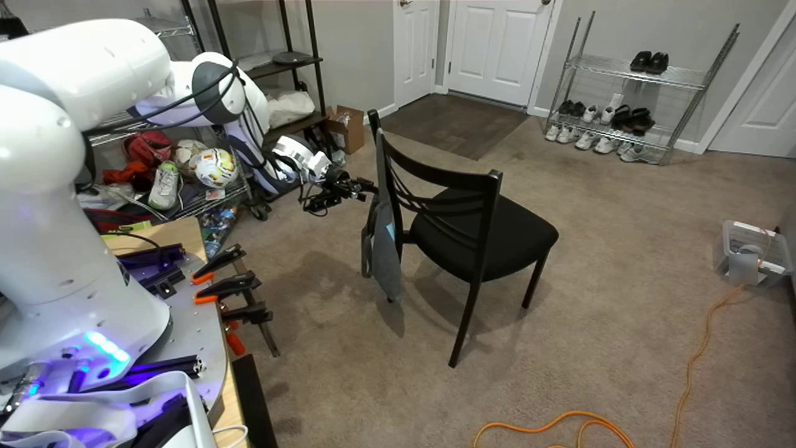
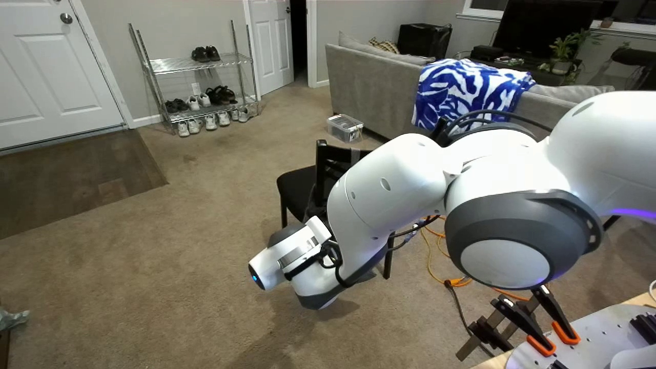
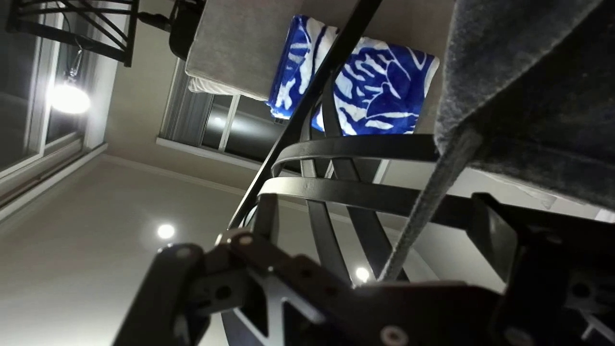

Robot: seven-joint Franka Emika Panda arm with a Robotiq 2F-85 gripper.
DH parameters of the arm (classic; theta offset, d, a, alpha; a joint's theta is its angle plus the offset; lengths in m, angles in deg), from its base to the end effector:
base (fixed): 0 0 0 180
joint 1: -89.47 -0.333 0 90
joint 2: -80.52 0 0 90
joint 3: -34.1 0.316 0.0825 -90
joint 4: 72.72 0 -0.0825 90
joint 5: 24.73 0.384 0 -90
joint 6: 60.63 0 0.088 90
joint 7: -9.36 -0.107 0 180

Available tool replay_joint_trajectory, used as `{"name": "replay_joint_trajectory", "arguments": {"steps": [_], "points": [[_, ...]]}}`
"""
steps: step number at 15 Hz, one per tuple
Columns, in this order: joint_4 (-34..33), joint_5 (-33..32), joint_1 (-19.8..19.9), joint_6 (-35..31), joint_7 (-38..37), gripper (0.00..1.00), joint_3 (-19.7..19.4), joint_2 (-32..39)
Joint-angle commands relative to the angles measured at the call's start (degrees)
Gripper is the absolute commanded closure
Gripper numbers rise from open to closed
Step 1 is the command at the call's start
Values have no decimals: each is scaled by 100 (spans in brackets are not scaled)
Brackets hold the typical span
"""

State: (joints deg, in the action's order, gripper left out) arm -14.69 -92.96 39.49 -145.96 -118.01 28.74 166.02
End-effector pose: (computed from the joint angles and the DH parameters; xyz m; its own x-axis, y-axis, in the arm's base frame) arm 0.5170 0.3861 -0.0610 0.2833 0.0848 0.9553 -0.8255 -0.4854 0.2880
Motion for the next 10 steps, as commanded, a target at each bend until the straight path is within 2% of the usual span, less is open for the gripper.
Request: {"name": "replay_joint_trajectory", "arguments": {"steps": [1,6,9,10], "points": [[25,-149,157,72,-246,0,-6,0],[44,-167,306,184,-439,0,-49,0],[87,-274,253,425,-620,0,-120,1],[258,-202,146,457,-783,0,-260,-104]]}}
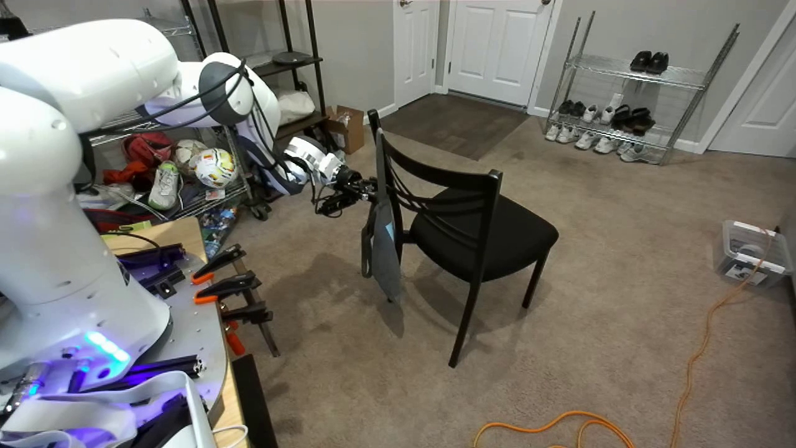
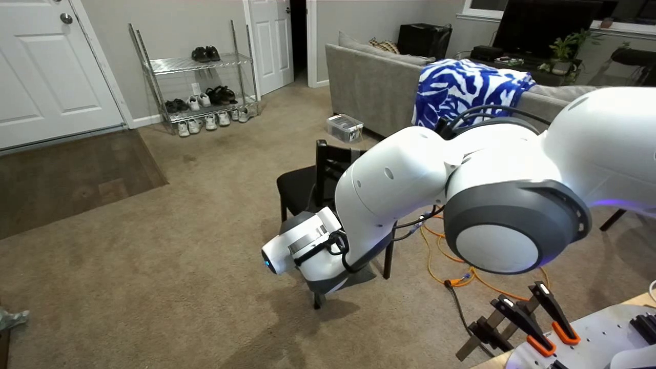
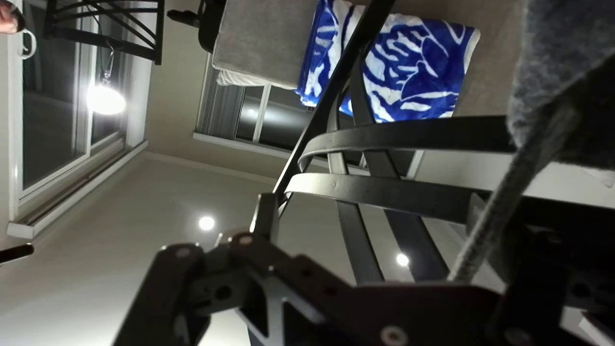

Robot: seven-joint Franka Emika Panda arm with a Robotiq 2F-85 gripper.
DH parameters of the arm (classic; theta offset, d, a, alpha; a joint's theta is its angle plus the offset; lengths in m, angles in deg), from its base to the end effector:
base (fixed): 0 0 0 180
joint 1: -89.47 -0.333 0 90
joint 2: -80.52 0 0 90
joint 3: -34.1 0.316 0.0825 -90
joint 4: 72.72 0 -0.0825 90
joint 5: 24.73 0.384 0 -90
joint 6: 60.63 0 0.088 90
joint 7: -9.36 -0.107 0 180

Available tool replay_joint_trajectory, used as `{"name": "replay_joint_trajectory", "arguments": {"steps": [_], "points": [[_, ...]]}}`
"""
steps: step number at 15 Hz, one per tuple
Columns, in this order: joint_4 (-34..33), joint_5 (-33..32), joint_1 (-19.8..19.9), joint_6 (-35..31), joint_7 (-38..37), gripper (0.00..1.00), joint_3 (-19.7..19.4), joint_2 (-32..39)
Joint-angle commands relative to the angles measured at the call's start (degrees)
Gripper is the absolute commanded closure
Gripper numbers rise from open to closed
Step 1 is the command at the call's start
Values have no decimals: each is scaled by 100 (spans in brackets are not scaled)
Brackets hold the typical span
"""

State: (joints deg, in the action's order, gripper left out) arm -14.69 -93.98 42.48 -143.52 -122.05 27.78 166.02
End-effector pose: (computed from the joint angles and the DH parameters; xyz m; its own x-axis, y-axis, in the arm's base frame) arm 0.5425 0.3495 -0.0537 0.1952 0.0859 0.9770 -0.8803 -0.4239 0.2132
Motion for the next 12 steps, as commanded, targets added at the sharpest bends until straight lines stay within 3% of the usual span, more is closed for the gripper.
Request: {"name": "replay_joint_trajectory", "arguments": {"steps": [1,9,11,12], "points": [[408,-118,-180,287,-551,0,-185,-215],[1527,-27,-516,936,-1900,0,-323,-1109],[1668,-30,-570,1044,-2036,0,-321,-1234],[1250,168,-762,1001,-1742,0,-638,-1037]]}}
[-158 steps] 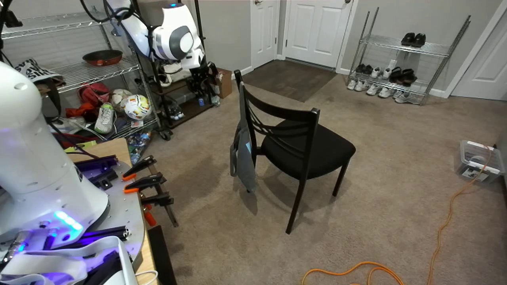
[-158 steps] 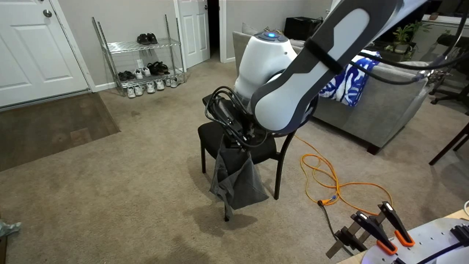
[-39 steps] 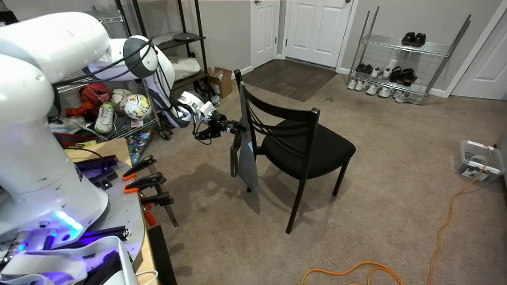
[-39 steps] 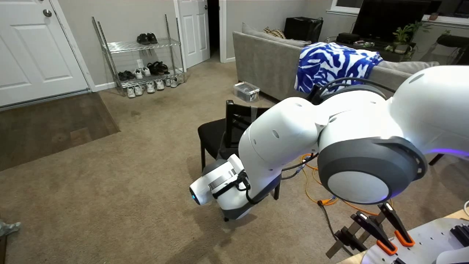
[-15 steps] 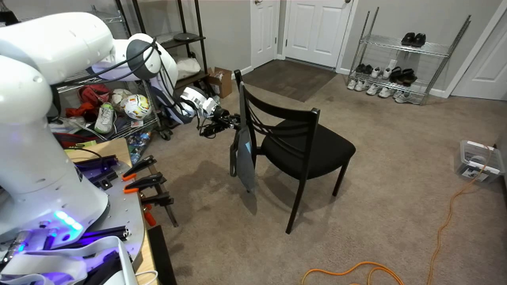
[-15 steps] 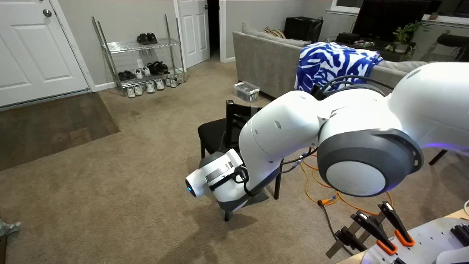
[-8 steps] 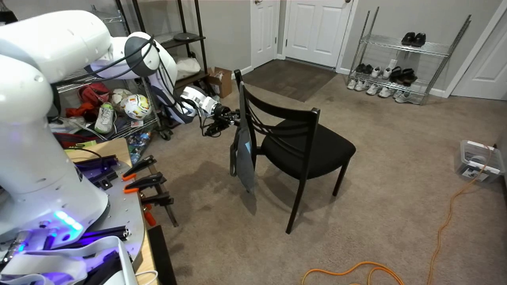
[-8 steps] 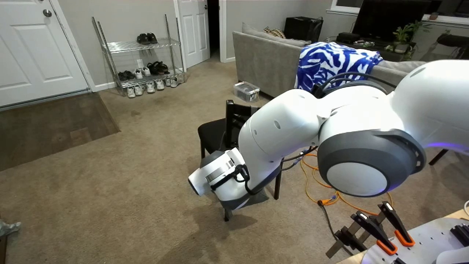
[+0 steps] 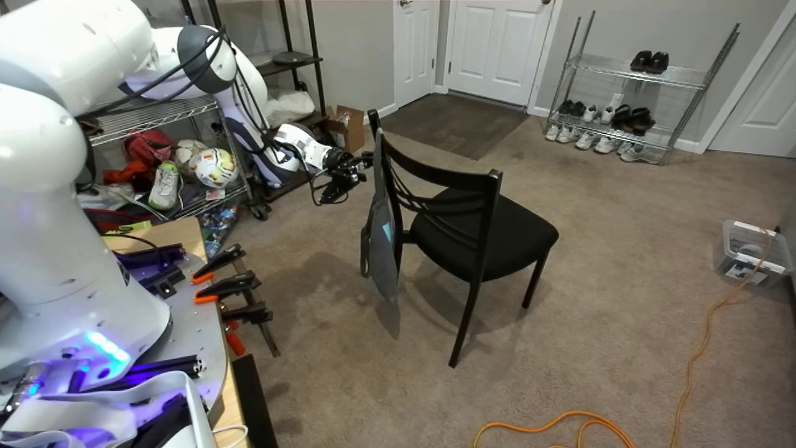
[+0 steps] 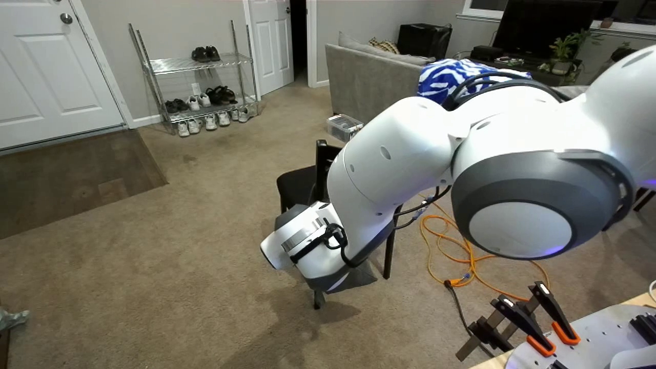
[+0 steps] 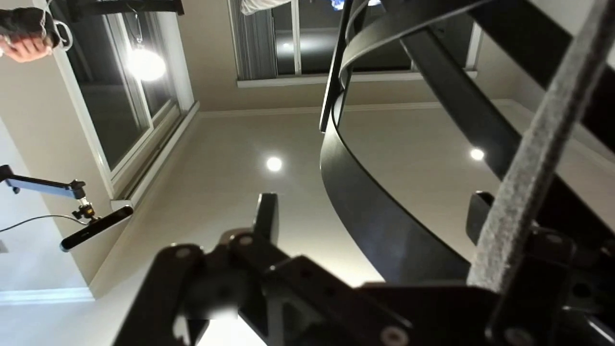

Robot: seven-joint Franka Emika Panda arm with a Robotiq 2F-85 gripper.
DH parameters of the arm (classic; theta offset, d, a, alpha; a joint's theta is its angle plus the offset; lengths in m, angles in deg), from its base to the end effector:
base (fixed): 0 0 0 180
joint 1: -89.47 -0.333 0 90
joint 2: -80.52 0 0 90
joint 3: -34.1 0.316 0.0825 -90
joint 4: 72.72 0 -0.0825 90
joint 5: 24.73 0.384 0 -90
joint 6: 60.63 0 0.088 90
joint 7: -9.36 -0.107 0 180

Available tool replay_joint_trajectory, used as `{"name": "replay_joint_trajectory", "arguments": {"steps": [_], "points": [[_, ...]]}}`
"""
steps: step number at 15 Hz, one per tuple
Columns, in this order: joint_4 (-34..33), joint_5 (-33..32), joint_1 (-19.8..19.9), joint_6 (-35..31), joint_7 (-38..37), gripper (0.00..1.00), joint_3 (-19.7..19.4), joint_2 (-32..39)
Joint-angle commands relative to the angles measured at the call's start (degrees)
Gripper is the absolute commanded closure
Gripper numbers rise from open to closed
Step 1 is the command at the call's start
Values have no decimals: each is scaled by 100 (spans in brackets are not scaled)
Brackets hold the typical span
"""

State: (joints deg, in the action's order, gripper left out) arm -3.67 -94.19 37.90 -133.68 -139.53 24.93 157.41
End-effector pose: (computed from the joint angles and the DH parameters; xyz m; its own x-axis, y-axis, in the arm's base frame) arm 0.5231 0.3466 0.0079 -0.1495 0.1434 0.9783 -0.9130 -0.3998 -0.0809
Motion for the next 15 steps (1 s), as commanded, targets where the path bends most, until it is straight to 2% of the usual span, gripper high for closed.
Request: {"name": "replay_joint_trajectory", "arguments": {"steps": [1,6,8,10,11,15], "points": [[185,200,-355,20,-12,0,-407,-216],[128,560,-752,1,-6,0,-908,-176],[413,754,-643,285,38,0,-644,-353],[252,1043,-602,719,359,0,-629,-174],[137,794,-301,1094,410,0,-213,-159],[25,732,66,1639,699,0,239,-71]]}}
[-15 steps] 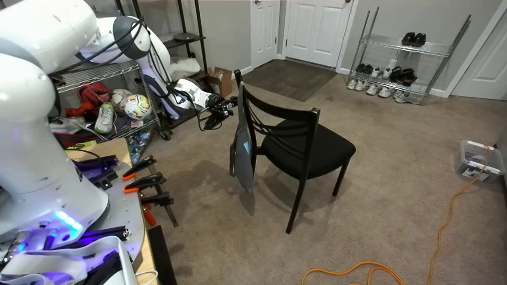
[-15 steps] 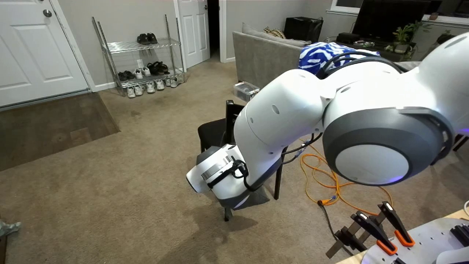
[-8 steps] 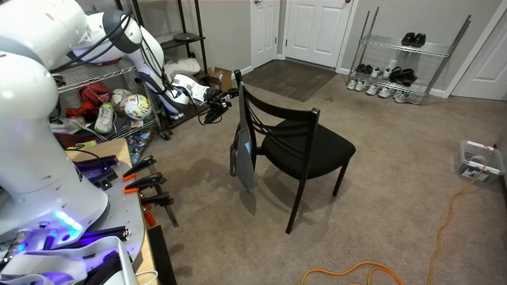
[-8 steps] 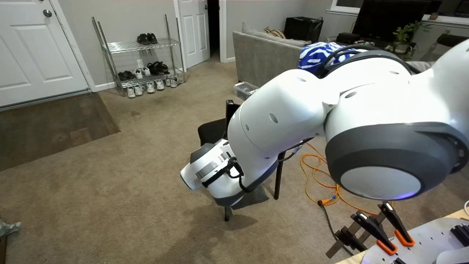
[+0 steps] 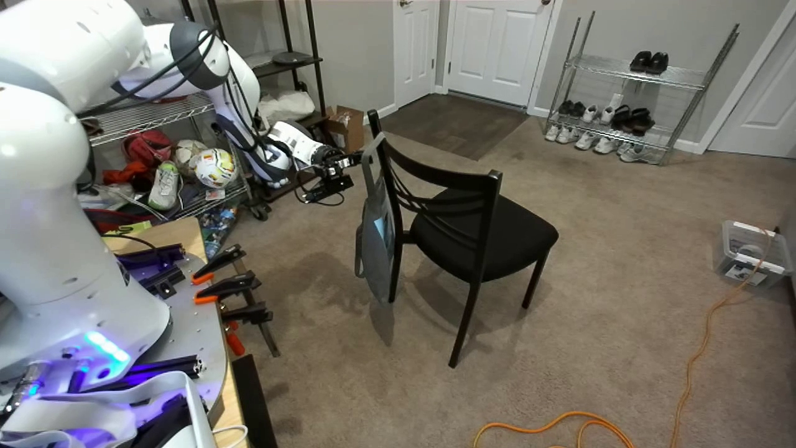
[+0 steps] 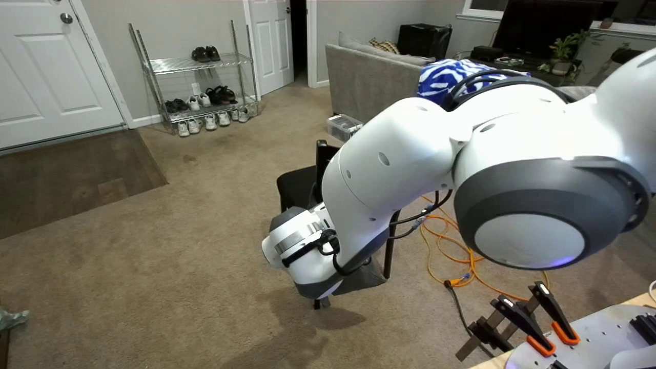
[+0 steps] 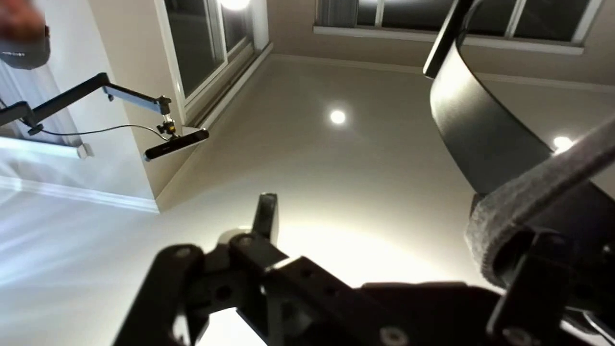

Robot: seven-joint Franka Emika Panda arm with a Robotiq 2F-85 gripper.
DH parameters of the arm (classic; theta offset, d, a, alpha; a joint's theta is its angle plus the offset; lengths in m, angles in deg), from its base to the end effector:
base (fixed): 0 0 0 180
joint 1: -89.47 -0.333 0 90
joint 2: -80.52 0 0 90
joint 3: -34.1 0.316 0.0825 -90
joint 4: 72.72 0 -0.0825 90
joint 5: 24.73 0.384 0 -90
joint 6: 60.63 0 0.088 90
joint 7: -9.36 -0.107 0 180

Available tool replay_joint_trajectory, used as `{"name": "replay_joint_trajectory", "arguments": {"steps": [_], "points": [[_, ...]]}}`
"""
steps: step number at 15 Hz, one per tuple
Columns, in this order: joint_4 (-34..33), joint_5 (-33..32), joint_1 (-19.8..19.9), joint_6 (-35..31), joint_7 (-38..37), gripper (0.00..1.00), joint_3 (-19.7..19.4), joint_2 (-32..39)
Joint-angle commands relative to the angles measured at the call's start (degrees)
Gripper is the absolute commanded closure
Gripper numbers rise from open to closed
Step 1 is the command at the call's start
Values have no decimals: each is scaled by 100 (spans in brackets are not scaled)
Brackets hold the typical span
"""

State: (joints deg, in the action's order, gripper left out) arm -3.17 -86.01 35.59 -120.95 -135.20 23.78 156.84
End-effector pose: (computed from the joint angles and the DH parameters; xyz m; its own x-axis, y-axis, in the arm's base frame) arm 0.4930 0.3364 0.0278 -0.0787 0.2938 0.9526 -0.9817 -0.1893 -0.0227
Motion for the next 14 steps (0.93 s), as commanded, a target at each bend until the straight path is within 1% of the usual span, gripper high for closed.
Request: {"name": "replay_joint_trajectory", "arguments": {"steps": [1,6,7,8,10,14], "points": [[-16,-109,377,399,280,0,445,-32],[-79,-99,646,494,155,0,745,-94],[12,-83,650,553,83,0,774,-214],[118,73,540,480,81,0,616,-292],[311,11,445,664,-54,0,554,-459],[709,-132,172,1236,-313,0,406,-759]]}}
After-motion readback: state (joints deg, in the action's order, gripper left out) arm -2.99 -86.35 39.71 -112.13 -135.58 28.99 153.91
